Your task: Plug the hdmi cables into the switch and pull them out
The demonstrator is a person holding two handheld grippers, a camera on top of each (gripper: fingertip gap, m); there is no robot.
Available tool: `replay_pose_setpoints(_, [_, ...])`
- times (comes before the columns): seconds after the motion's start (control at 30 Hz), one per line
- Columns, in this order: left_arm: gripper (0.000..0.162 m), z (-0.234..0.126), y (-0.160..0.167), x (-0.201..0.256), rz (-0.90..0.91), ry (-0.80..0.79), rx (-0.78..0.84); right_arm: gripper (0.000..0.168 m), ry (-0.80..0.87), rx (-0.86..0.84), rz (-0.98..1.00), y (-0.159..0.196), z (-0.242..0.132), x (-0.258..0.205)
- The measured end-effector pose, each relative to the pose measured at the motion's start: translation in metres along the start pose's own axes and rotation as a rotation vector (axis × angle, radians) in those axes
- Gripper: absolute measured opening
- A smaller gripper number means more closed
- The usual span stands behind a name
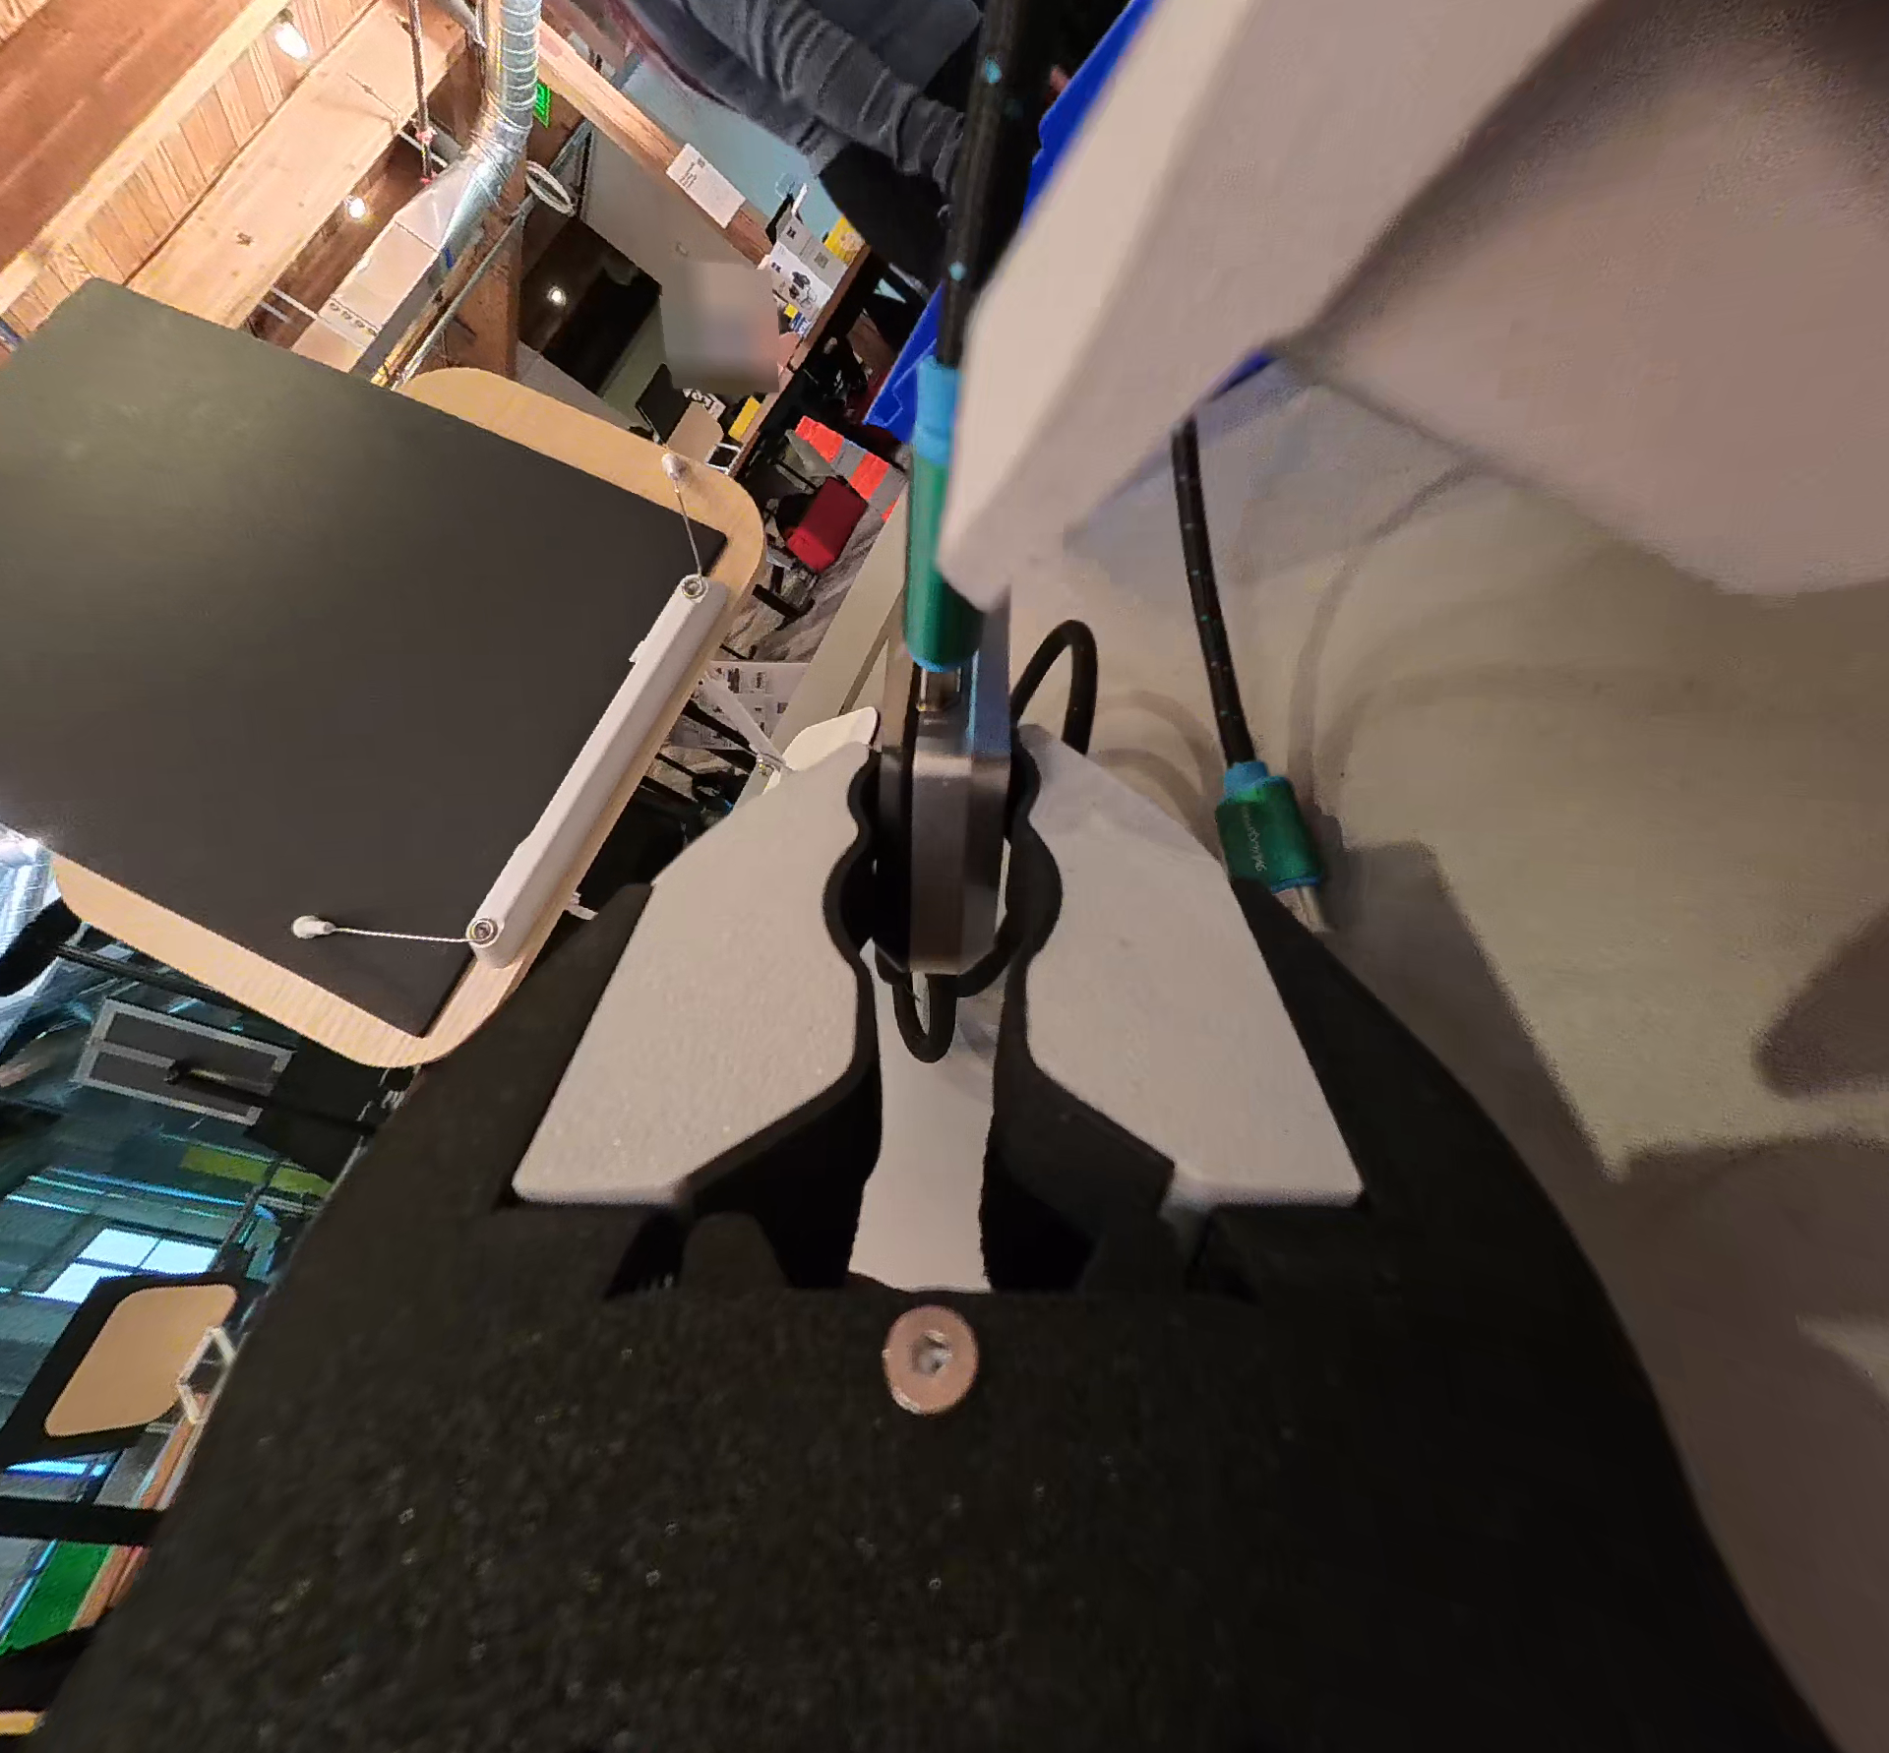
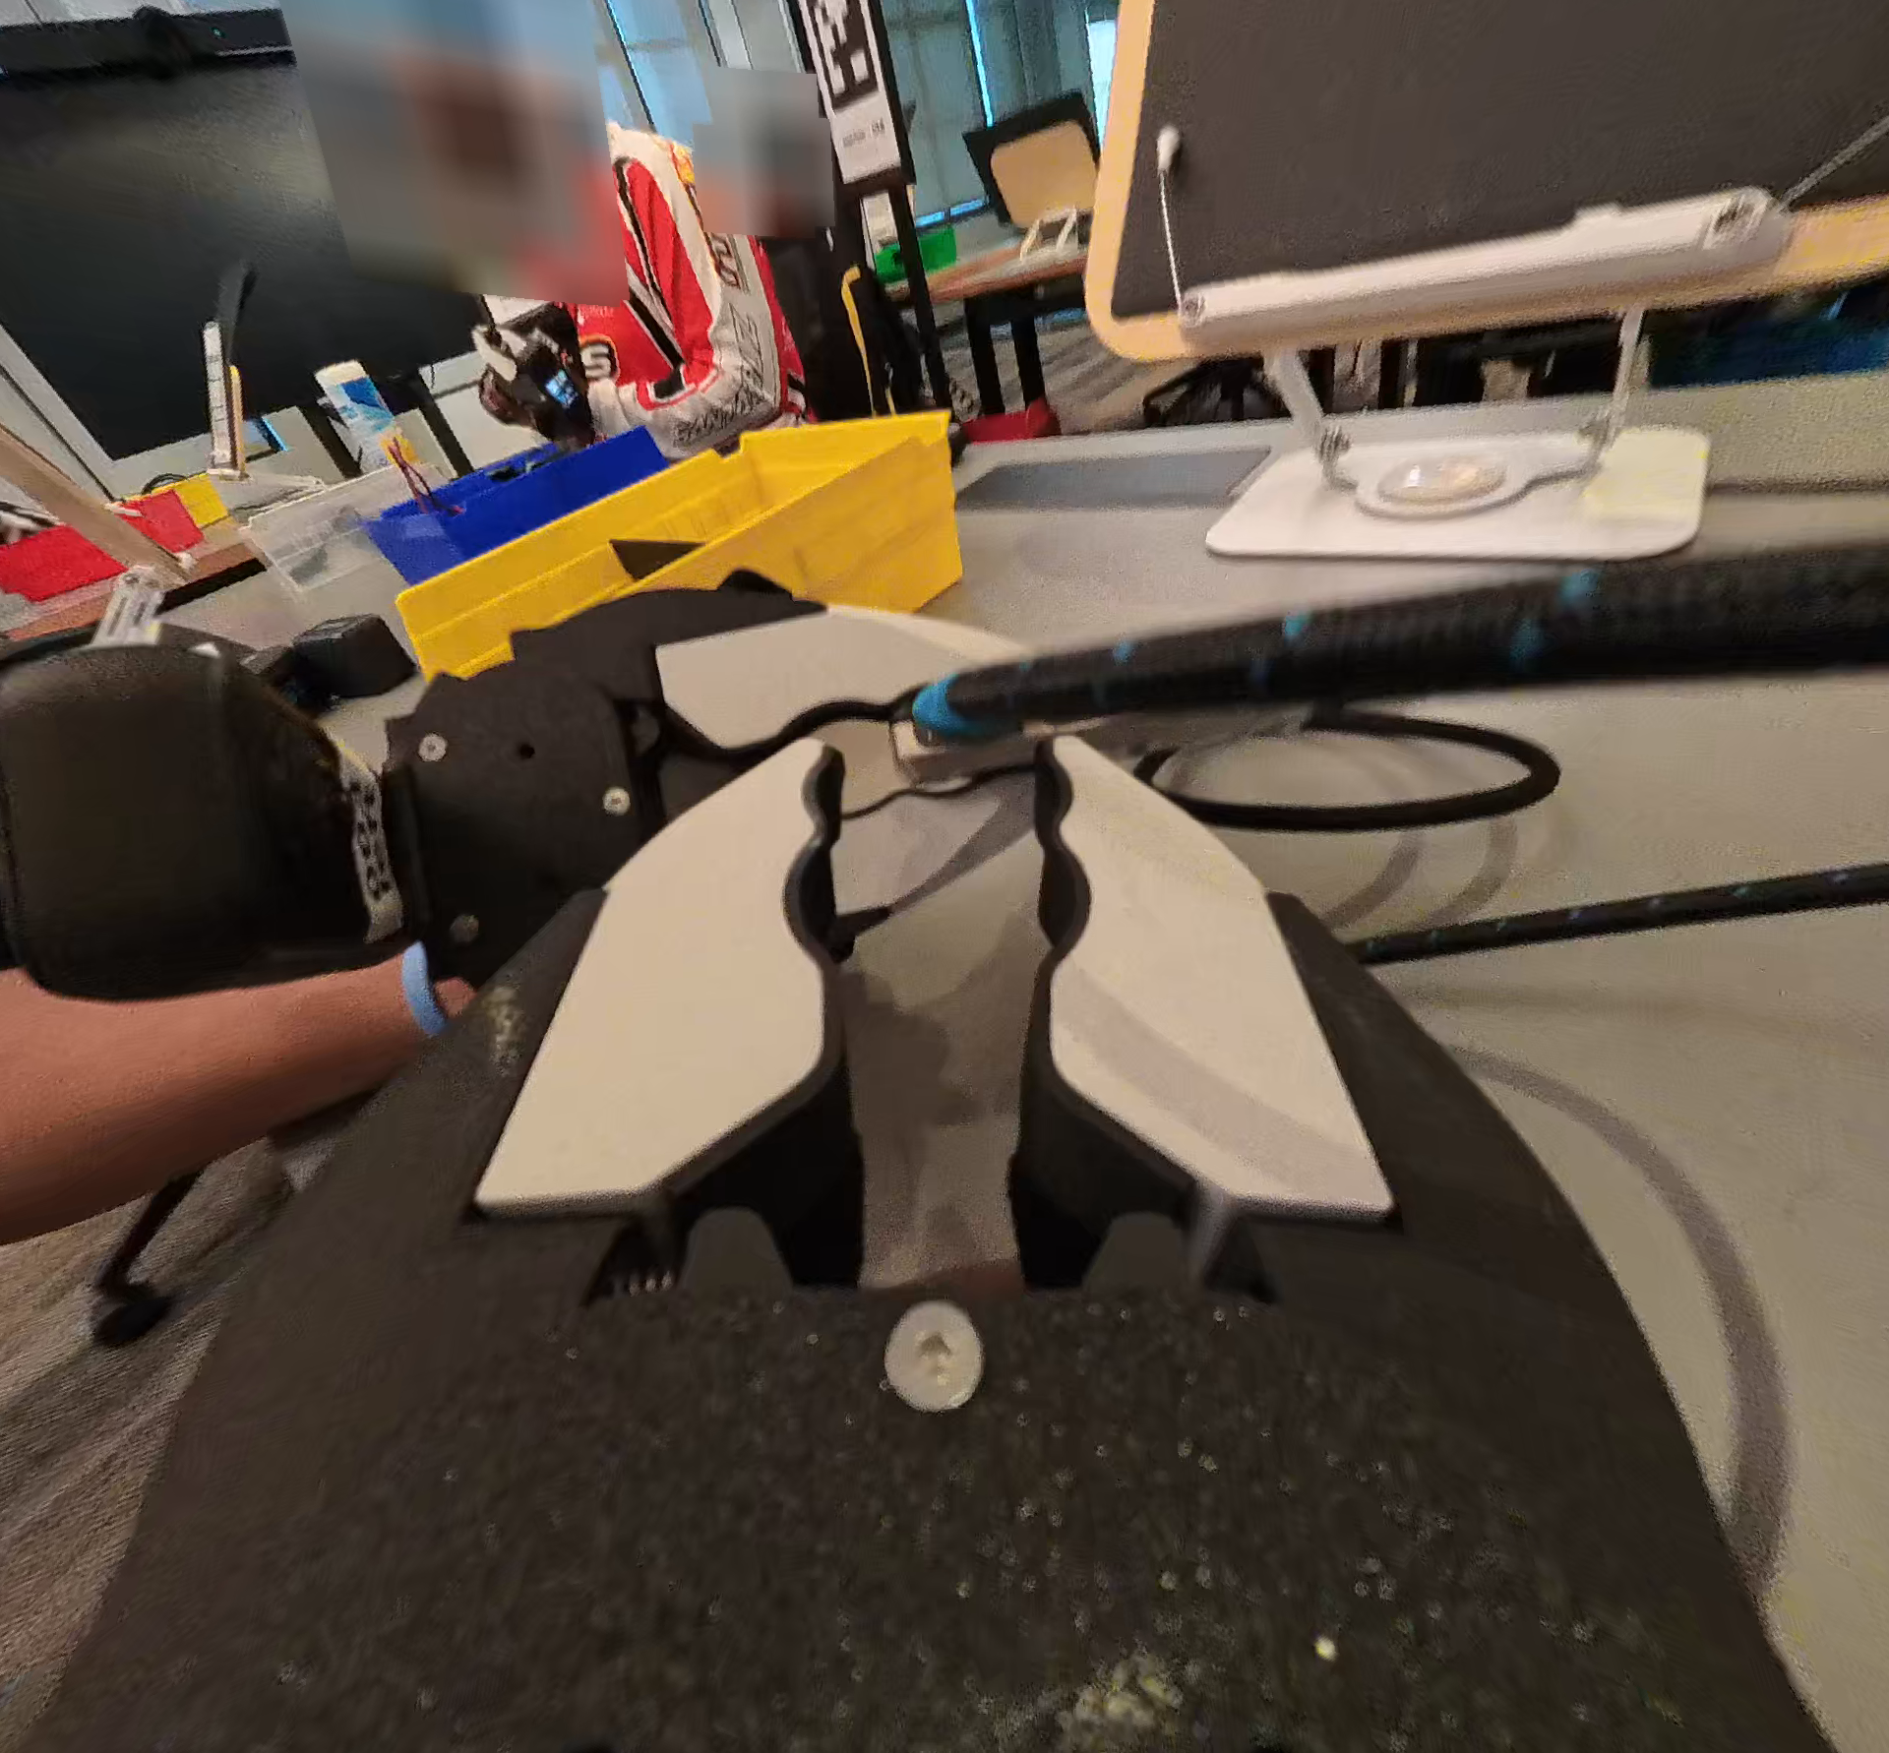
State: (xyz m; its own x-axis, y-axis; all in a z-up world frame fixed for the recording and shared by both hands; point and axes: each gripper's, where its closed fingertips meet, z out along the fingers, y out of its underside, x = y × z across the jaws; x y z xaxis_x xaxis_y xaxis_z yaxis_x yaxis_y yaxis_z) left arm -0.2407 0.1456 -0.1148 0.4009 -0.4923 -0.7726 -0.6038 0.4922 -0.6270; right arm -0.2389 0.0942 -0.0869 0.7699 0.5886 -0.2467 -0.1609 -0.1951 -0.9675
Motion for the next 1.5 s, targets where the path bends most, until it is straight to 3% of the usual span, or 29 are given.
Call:
replay_pose_setpoints(0.13, [0.021, 0.001, 0.004, 0.0, 0.009, -0.005, -0.014, 0.018, 0.04, 0.013, -0.101, -0.013, 0.005, 0.007])
replay_pose_setpoints(0.37, [0.02, 0.002, 0.008, 0.009, 0.022, 0.032, -0.046, 0.01, 0.019, -0.035, -0.156, -0.006, 0.009, 0.007])
replay_pose_setpoints(0.67, [0.02, 0.003, 0.013, 0.009, 0.102, 0.005, -0.097, 0.009, 0.021, 0.006, -0.144, 0.004, 0.012, 0.01])
replay_pose_setpoints(0.9, [0.021, 0.008, 0.014, 0.009, 0.022, 0.054, -0.054, 0.009, -0.034, -0.064, -0.082, 0.0, 0.015, 0.01])
replay_pose_setpoints(1.0, [0.021, 0.008, 0.016, -0.007, -0.136, 0.061, -0.049, 0.027, -0.109, -0.078, -0.12, -0.006, 0.005, -0.003])
replay_pose_setpoints(1.1, [0.021, 0.005, 0.013, -0.034, -0.414, 0.082, -0.008, 0.034, -0.151, -0.13, -0.252, 0.004, -0.007, -0.003])
replay_pose_setpoints(1.2, [0.021, -0.004, 0.006, -0.062, -0.76, 0.153, 0.101, 0.033, -0.169, -0.155, -0.265, 0.004, -0.018, 0.018])
replay_pose_setpoints(1.3, [0.021, -0.017, -0.001, -0.082, -1.039, 0.264, 0.221, 0.04, -0.152, -0.101, -0.167, -0.028, -0.026, 0.058])
replay_pose_setpoints(1.37, [0.021, -0.027, -0.007, -0.087, -1.127, 0.345, 0.275, 0.062, -0.218, -0.135, -0.078, -0.043, -0.022, 0.071])
replay_pose_setpoints(1.5, [0.02, -0.041, -0.026, -0.089, -1.216, 0.476, 0.357, 0.075, -0.427, -0.17, -0.053, -0.059, 0.004, 0.044])
